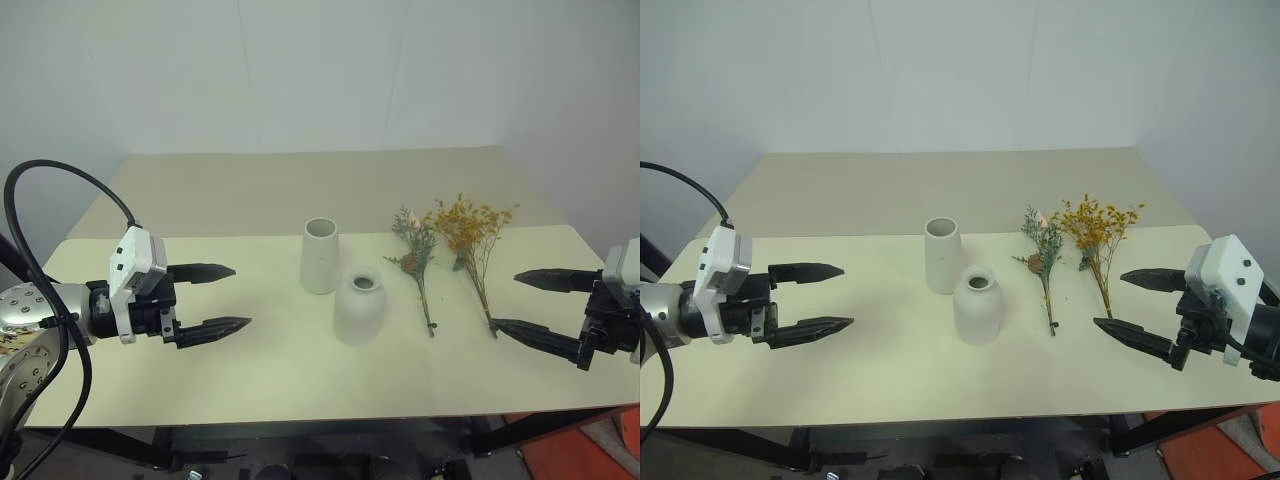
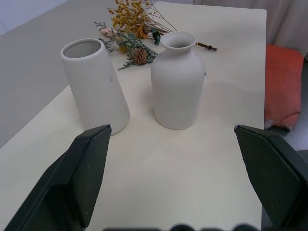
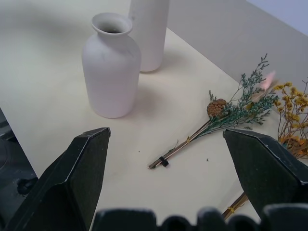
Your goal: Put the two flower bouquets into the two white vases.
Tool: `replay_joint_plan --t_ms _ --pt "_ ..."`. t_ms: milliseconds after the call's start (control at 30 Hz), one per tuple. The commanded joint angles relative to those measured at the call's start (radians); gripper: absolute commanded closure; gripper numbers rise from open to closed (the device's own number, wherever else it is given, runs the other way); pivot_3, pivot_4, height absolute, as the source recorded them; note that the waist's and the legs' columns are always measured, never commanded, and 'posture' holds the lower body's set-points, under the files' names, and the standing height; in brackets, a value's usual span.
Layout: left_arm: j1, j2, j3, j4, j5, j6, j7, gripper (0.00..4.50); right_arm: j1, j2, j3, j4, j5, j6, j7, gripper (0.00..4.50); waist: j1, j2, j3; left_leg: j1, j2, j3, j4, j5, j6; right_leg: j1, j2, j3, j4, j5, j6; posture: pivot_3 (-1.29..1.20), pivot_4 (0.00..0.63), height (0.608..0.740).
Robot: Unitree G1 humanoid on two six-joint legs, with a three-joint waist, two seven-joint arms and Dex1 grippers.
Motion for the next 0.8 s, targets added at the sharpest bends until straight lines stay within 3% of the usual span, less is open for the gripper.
replay_joint_plan --t_ms 33,433,667,800 --pt "-0.005 0.012 0.03 -0.019 0.0 -0.019 -0.002 0.0 -0.013 -0.006 -0.028 -0.011 0.008 -0.006 -0.016 0.03 0.0 0.0 0.0 0.0 0.0 0.0 0.0 0.0 0.0 0.0 0.0 0.0 0.0 0.0 0.0 0.0 0.15 0.74" --pt "-0.032 0.021 0.002 -0.006 0.017 -0.026 -0.006 0.0 -0.023 -0.023 -0.02 -0.001 0.002 -0.008 -0.022 0.03 0.0 0.0 0.0 0.0 0.0 0.0 0.0 0.0 0.0 0.0 0.0 0.0 0.0 0.0 0.0 0.0 0.15 0.74" --pt "-0.2 0.03 -0.103 0.085 0.06 -0.039 -0.042 0.0 -0.077 -0.059 0.032 0.051 -0.028 -0.032 -0.022 0.03 0.0 0.0 0.0 0.001 0.0 0.0 0.0 0.0 0.0 0.001 0.0 0.0 0.0 0.0 0.0 0.0 0.15 0.74" --pt "-0.32 -0.004 -0.199 0.142 0.104 -0.05 -0.04 0.0 -0.167 -0.069 0.143 0.07 -0.066 0.05 -0.146 0.03 -0.002 0.0 0.0 0.0 -0.001 0.0 0.0 0.0 0.0 0.0 0.0 0.0 0.0 0.0 0.0 0.0 0.15 0.74"
